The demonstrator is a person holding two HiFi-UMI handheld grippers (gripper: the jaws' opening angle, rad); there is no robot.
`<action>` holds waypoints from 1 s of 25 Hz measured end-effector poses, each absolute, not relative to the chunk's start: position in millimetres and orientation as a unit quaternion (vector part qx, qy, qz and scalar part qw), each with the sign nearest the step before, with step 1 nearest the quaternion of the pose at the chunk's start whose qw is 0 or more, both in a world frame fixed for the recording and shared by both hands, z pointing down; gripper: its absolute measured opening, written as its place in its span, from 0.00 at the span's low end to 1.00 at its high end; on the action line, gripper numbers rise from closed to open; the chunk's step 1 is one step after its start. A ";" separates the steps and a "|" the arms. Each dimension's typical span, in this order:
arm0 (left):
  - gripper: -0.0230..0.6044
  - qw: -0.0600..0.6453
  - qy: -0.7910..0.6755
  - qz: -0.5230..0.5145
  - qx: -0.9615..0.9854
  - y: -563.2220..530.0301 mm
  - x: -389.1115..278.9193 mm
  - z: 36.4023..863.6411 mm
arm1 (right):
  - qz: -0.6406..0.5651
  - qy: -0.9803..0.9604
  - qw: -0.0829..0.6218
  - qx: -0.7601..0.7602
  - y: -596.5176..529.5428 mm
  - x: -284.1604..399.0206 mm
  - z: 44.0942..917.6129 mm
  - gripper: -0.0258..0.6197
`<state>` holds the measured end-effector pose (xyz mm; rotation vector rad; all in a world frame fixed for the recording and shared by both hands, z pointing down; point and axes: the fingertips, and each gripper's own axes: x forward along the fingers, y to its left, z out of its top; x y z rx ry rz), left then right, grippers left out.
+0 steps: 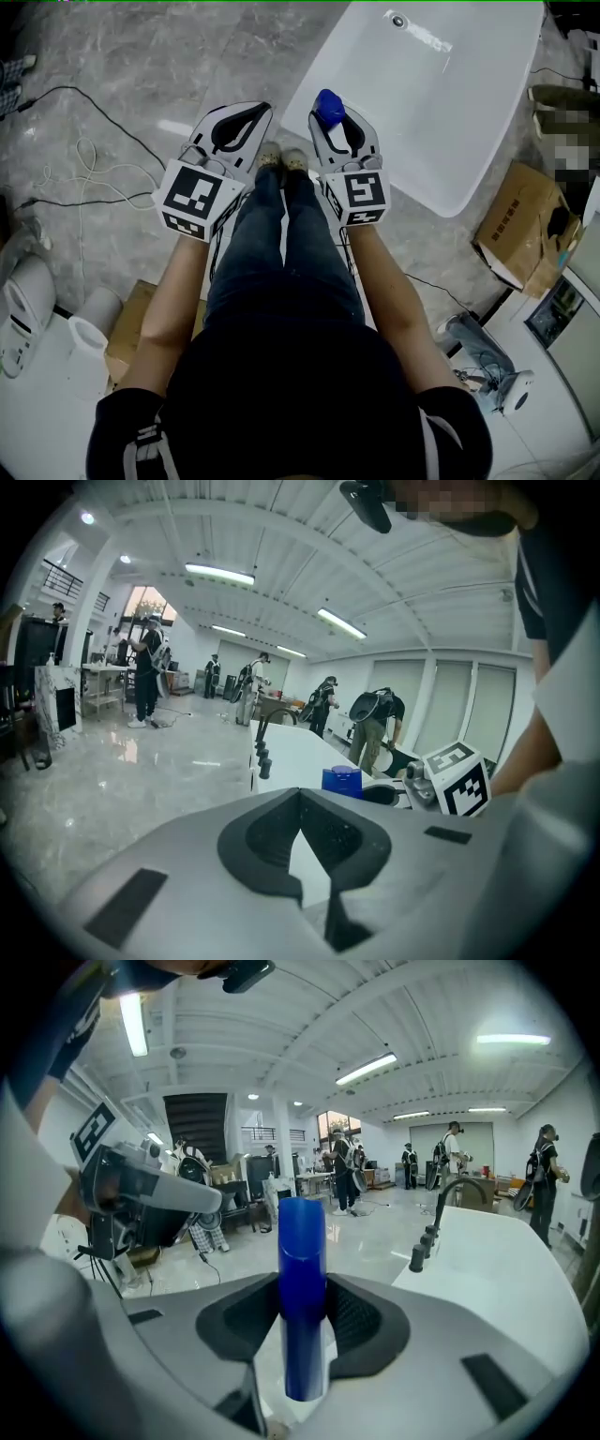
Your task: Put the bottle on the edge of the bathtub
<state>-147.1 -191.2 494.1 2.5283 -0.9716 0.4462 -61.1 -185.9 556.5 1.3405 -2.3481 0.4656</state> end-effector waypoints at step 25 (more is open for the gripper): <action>0.07 0.250 -0.328 0.189 0.891 -167.8 -150.2 566.4 | 0.176 -0.816 0.329 0.441 -174.5 -78.8 678.4 0.29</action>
